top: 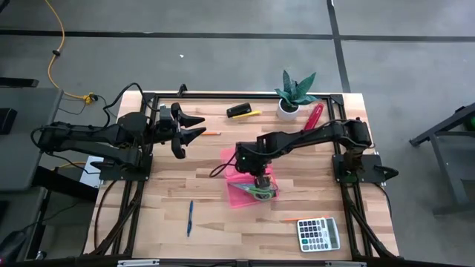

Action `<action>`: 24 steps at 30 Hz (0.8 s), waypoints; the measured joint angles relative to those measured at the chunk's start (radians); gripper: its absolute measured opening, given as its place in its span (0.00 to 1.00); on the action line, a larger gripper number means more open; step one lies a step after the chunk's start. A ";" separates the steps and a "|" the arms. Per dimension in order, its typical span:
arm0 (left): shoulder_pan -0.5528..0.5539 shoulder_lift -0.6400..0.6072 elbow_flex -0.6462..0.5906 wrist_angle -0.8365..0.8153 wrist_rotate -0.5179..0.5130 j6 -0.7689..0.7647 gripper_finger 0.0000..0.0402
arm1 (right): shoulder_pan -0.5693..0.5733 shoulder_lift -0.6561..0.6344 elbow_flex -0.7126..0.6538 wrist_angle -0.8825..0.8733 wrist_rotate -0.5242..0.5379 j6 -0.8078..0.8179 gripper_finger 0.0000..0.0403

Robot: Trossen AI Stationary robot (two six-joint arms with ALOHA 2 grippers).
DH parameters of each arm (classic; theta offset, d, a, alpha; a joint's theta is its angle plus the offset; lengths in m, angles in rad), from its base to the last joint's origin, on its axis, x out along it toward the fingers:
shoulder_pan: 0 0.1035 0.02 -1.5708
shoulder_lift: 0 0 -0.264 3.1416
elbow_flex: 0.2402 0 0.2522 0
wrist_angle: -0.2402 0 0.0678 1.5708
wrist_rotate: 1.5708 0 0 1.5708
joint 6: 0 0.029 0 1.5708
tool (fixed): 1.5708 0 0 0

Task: Pack school essentials
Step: Put the pink pencil into the pink supply box, then put the top orange pencil into the pink supply box

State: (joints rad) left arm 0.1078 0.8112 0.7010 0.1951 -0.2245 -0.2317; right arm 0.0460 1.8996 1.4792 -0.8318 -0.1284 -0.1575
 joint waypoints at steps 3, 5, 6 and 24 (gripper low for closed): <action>0.000 0.000 0.000 0.000 0.000 0.000 0.43 | 0.001 0.000 0.000 0.000 0.000 -0.001 0.11; 0.000 0.000 0.000 0.000 0.000 0.000 0.43 | 0.000 0.000 0.000 -0.001 0.000 -0.006 0.15; 0.000 0.000 0.000 0.000 0.000 0.000 0.43 | 0.000 0.000 0.000 0.000 0.000 -0.008 0.17; 0.000 0.000 0.000 -0.044 0.000 0.000 0.43 | -0.034 -0.425 -0.439 0.107 -0.053 0.207 0.38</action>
State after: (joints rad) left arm 0.1078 0.8112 0.7006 0.1513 -0.2241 -0.2321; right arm 0.0124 1.4744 1.0397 -0.7245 -0.1817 0.0491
